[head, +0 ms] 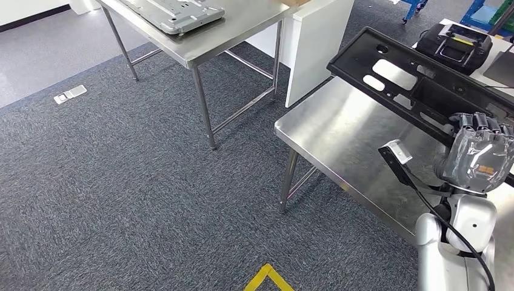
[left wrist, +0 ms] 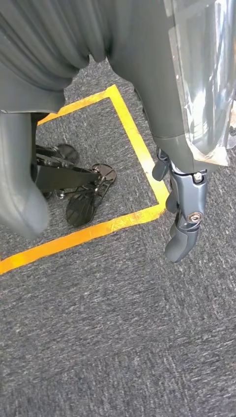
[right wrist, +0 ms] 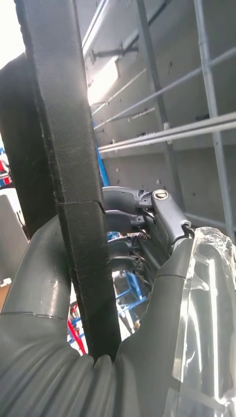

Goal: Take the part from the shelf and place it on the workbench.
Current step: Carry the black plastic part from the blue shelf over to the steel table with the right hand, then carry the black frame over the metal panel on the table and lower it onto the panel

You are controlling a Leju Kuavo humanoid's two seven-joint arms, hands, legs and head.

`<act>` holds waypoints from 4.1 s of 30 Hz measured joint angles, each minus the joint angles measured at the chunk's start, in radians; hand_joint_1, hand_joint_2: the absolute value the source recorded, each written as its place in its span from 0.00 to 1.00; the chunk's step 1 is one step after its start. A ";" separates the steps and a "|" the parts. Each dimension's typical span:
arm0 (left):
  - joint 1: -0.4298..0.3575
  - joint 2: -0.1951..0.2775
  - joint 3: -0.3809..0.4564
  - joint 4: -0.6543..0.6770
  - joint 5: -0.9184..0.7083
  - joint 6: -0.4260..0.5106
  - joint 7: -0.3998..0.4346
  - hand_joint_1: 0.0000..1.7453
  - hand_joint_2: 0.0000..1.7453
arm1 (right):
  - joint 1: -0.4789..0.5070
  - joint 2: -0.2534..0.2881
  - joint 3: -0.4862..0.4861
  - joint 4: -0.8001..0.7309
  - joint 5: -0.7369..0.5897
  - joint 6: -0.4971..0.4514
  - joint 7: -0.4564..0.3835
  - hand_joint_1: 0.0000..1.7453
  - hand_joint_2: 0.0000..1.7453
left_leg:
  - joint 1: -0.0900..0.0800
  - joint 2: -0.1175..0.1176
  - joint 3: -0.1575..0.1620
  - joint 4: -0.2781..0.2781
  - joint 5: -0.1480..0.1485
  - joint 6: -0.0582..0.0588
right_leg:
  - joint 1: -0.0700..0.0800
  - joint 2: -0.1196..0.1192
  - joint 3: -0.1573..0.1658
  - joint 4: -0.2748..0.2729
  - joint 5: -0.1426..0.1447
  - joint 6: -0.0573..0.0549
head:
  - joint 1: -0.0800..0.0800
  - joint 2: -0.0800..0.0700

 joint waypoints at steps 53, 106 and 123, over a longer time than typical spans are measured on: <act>-0.005 0.009 -0.004 0.000 -0.034 -0.033 0.005 0.00 1.00 | -0.392 -0.122 -0.216 0.884 -0.063 0.061 0.109 1.00 1.00 | -0.006 -0.048 -0.026 0.008 0.015 -0.015 | 0.005 0.042 -0.010 -0.033 0.034 -0.027 | -0.004 0.000; -0.006 0.001 0.018 0.000 -0.023 -0.033 0.084 0.00 0.00 | -0.492 -0.084 -0.259 1.026 -0.201 0.437 0.080 0.00 0.00 | -0.006 -0.046 -0.029 0.008 0.019 -0.005 | 0.005 0.043 -0.011 -0.038 0.041 -0.016 | -0.004 0.000; -0.007 0.004 0.018 0.000 -0.026 -0.037 0.103 0.00 0.00 | -0.573 -0.106 -0.264 1.125 -0.232 0.701 0.142 0.00 0.00 | -0.006 -0.046 -0.029 0.008 0.019 -0.004 | 0.005 0.043 -0.011 -0.038 0.041 -0.016 | -0.004 0.000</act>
